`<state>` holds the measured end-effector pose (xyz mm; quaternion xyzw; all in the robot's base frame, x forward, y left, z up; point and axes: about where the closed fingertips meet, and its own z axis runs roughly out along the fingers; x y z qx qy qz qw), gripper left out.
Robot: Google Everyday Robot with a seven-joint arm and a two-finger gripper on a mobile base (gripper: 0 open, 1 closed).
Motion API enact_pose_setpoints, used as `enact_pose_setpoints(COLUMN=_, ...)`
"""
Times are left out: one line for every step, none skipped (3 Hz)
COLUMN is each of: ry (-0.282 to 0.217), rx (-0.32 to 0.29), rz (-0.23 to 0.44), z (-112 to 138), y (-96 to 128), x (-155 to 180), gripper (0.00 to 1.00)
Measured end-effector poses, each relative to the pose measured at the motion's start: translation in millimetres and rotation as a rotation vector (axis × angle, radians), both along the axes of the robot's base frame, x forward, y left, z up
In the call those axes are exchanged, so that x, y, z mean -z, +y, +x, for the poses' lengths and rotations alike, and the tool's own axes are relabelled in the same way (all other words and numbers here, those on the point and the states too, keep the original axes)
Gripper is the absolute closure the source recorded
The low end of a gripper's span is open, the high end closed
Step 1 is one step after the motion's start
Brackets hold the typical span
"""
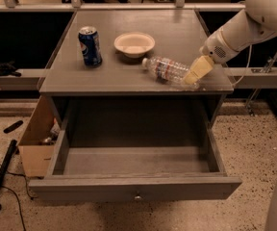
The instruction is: Pick water bottle from top drawer and place on counter
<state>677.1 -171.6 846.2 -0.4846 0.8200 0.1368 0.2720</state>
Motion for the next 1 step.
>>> enact_pose_setpoints(ry=0.000, rx=0.000, rz=0.000, z=0.0, y=0.0, x=0.0, gripper=0.00)
